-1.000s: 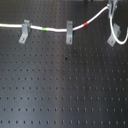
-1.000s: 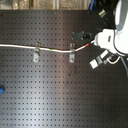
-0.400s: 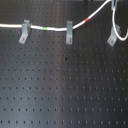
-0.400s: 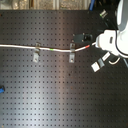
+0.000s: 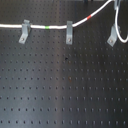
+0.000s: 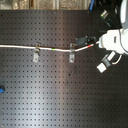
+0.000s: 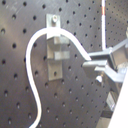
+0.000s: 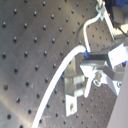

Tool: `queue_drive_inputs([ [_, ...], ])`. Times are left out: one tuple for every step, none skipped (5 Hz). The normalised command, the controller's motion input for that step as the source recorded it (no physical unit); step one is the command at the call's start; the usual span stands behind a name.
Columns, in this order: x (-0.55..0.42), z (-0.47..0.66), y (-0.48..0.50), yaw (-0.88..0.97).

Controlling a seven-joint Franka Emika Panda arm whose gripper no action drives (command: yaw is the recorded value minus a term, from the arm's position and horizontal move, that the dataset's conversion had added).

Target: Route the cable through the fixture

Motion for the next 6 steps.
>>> queue_drive_inputs([
  [-0.232,-0.09,-0.1,-0.17],
  [-0.185,-0.05,-0.005,-0.05],
  [-0.102,-0.12,-0.1,-0.14],
  [-0.141,-0.15,-0.132,-0.21],
  [-0.155,-0.12,0.086,0.0],
  [-0.162,-0.09,0.155,0.05],
])
